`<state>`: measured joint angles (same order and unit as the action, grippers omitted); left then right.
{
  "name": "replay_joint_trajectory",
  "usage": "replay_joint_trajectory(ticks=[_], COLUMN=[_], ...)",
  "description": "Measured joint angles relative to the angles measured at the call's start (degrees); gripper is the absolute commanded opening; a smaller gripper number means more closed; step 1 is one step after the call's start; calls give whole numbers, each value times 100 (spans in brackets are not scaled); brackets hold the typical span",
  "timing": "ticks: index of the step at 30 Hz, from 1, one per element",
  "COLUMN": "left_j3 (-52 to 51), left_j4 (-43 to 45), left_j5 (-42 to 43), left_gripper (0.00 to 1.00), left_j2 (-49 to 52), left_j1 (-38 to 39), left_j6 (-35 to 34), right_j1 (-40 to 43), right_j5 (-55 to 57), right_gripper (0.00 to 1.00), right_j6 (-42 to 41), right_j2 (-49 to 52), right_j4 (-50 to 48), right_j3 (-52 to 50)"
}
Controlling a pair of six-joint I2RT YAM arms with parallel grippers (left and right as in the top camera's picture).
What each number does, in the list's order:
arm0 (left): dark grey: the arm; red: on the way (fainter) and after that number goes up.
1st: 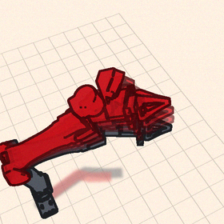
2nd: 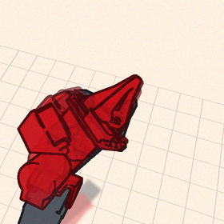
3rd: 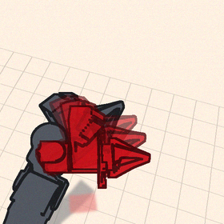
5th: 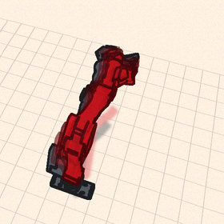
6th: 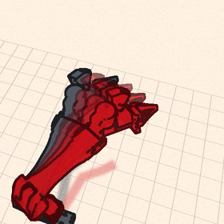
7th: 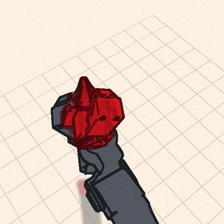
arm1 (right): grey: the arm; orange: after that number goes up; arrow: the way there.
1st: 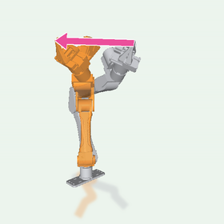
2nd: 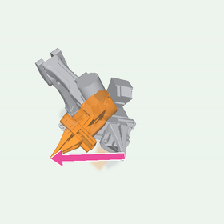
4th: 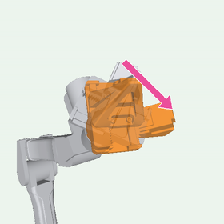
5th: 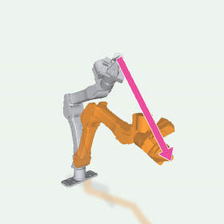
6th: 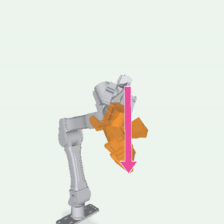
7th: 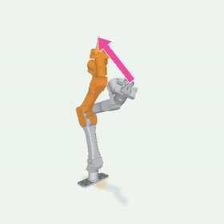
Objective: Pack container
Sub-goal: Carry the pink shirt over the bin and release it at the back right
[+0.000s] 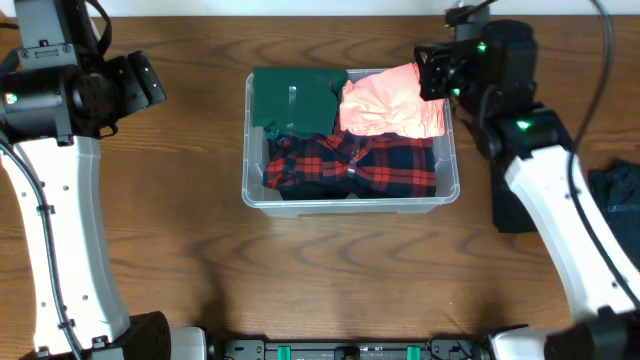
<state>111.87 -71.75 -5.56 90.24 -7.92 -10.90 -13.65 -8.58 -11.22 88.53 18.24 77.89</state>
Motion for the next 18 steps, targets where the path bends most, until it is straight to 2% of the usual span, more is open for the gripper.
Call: replay_joint_trajectory(ticks=[2, 10, 18], left_j3=[0, 0, 0], left_j4=[0, 2, 0], left_j5=[-2, 0, -2], left_gripper=[98, 98, 98], left_j2=[0, 0, 0], left_j1=[0, 0, 0], left_j6=[0, 0, 2], right_j1=[-13, -20, -20], right_j5=[28, 90, 166], right_gripper=[1, 1, 1], right_j6=[0, 13, 13], right_j2=[398, 1432, 2002], right_j4=[22, 66, 260], right_j3=[0, -2, -2])
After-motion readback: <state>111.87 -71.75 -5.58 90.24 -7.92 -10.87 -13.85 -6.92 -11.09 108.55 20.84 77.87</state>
